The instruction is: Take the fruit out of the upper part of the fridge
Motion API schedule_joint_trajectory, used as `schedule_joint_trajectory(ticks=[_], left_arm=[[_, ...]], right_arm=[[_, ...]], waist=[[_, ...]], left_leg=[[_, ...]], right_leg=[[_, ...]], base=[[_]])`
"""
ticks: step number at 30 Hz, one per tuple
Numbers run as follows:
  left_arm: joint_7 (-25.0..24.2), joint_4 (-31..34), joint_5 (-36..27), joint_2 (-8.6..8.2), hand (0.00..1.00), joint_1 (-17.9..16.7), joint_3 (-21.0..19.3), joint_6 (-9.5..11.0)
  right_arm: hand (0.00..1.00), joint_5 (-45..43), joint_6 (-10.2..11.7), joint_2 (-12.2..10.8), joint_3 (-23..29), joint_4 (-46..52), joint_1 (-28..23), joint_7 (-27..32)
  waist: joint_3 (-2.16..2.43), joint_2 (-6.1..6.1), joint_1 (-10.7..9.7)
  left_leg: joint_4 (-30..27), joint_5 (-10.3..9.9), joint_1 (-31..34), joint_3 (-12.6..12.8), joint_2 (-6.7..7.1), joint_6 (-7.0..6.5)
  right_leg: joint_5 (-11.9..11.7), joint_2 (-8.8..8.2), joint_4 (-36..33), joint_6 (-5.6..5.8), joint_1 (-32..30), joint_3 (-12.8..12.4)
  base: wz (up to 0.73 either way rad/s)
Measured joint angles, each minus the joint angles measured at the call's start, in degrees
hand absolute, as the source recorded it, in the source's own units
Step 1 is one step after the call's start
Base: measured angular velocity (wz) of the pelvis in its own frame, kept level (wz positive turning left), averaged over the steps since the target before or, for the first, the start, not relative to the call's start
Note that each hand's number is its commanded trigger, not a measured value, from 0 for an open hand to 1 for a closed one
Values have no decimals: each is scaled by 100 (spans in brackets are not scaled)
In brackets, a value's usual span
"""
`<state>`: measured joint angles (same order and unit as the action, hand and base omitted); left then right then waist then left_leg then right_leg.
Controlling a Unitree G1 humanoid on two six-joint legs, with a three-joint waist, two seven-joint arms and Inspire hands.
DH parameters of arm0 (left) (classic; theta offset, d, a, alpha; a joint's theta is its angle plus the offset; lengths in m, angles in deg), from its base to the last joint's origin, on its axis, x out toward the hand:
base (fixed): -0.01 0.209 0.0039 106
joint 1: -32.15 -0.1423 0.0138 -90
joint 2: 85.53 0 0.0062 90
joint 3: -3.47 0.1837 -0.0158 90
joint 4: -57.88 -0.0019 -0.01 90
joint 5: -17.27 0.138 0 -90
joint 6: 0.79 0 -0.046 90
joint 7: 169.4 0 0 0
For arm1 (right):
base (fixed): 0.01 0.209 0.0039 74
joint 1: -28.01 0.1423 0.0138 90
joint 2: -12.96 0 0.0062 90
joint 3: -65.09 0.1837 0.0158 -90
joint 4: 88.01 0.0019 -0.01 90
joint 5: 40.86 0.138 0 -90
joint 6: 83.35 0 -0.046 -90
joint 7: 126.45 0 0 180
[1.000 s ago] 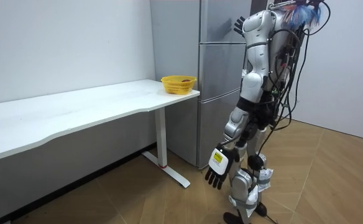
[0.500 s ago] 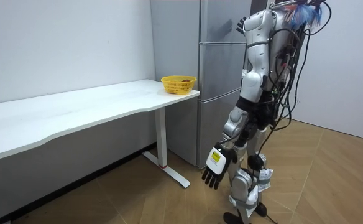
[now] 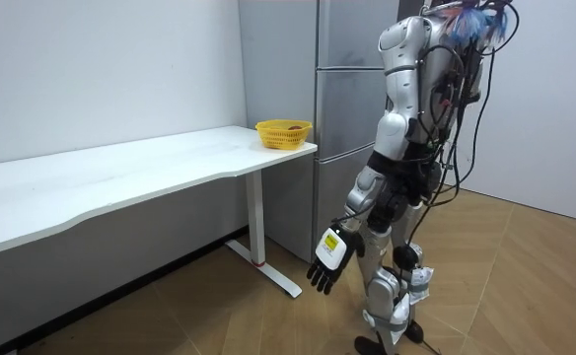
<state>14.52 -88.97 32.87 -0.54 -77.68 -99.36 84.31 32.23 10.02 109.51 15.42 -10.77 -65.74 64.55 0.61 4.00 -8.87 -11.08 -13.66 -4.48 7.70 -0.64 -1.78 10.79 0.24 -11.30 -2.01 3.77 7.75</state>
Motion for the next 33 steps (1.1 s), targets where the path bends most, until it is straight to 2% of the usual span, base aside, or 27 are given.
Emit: schedule_joint_trajectory(ticks=[2, 3, 4, 5, 7, 11, 13, 17, 18, 20, 21, 23, 25, 28, 33], left_arm=[[27, -3, -21, -9, 0, 151, 86, -129], [42, -12, -31, -34, 0, 201, 91, -168], [52, -5, -38, -66, 0, 248, 96, -167], [52, -5, -38, -84, 0, 257, 99, -164], [38, -32, -30, -116, 0, 305, 70, -135], [22, -127, 18, -158, 0, 253, 54, -130], [-93, -230, 30, -157, 0, 195, 15, -170], [-246, -279, 32, -165, 0, 115, -70, -283], [-249, -316, 33, -165, 0, 109, -71, -326], [-257, -384, 39, -167, 0, 126, -53, -361], [-289, -386, 115, -173, 0, 150, -51, -367], [-295, -412, 139, -172, 0, 201, -16, -390], [-292, -508, 149, -164, 0, 388, 84, -446], [-293, -578, 217, -169, 0, 444, 273, -515], [-342, -742, 249, -185, 0, 435, 324, -530]], right_arm=[[0, -7, 25, -134, -290, -652, -117, 137], [0, -2, -9, -329, -411, -1097, -188, 217], [0, 57, -97, -514, -480, -1594, -206, 272], [0, 97, -106, -572, -561, -1907, -207, 269], [0, 316, -157, -768, -737, -3340, -222, 261], [0, 300, -378, -883, -841, -5243, -223, 75], [0, -118, -534, -968, -842, -5938, -354, -130], [0, -1186, -730, -1033, -987, -6390, -623, -461], [0, -1659, -730, -1071, -1004, -6453, -682, -538], [0, -2596, -805, -1075, -1271, -6560, -672, -628], [0, -3169, -855, -1076, -1447, -6612, -635, -671], [0, -4082, -915, -1081, -1950, -6599, -622, -685], [0, -5103, -1065, -1084, -2551, -6604, -530, -681], [0, -5933, -1096, -1088, -2813, -6606, -320, -709], [0, -6537, -1049, -1102, -3102, -6517, -164, -730]], waist=[[-2, -13, 1], [-5, -28, 18], [-15, -49, 30], [-21, -62, 48], [-8, -44, 105], [-9, -71, 133], [-15, -80, 112], [-19, -86, 129], [-36, -93, 137], [-38, -87, 149], [-40, -88, 160], [-39, -107, 306], [-44, -115, 503], [-44, -132, 607], [-38, -228, 762]], left_leg=[[4, 0, -19, 16, -2, 0], [5, 3, -40, 29, -3, 2], [6, 6, -64, 33, -2, 4], [6, 6, -76, 33, -3, 4], [25, 6, -118, 14, 3, 5], [29, 7, -121, -11, 20, 4], [34, 7, -123, -43, 52, 4], [21, 7, -135, -111, 52, 3], [23, 7, -188, -139, 54, 2], [33, 4, -254, -165, 60, 1], [39, 4, -273, -177, 60, 1], [51, -6, -323, -162, 52, 3], [34, -9, -283, -219, 56, 1], [-27, -9, -261, -258, 58, 2], [-15, -8, -294, -295, 62, 3]], right_leg=[[2, 2, -28, -2, -7, -17], [3, 5, -32, -4, 2, -30], [7, 10, -36, -8, 5, -60], [9, 15, -33, -7, -3, -74], [54, 18, -33, -2, 7, -109], [66, 12, -38, 6, 41, -97], [66, 2, -10, 11, 103, -46], [62, -13, 72, 21, 138, 24], [64, -13, 80, 21, 180, 31], [79, -11, 143, 29, 254, 33], [79, -8, 162, 30, 286, 39], [78, -8, 160, 29, 325, 42], [70, -21, 158, 24, 322, 122], [67, -22, 157, 20, 320, 186], [67, -21, 171, 16, 366, 190]], base=[[-5], [-4], [-5], [-8], [0], [2], [9], [8], [6], [6], [0], [0], [11], [8], [3]])
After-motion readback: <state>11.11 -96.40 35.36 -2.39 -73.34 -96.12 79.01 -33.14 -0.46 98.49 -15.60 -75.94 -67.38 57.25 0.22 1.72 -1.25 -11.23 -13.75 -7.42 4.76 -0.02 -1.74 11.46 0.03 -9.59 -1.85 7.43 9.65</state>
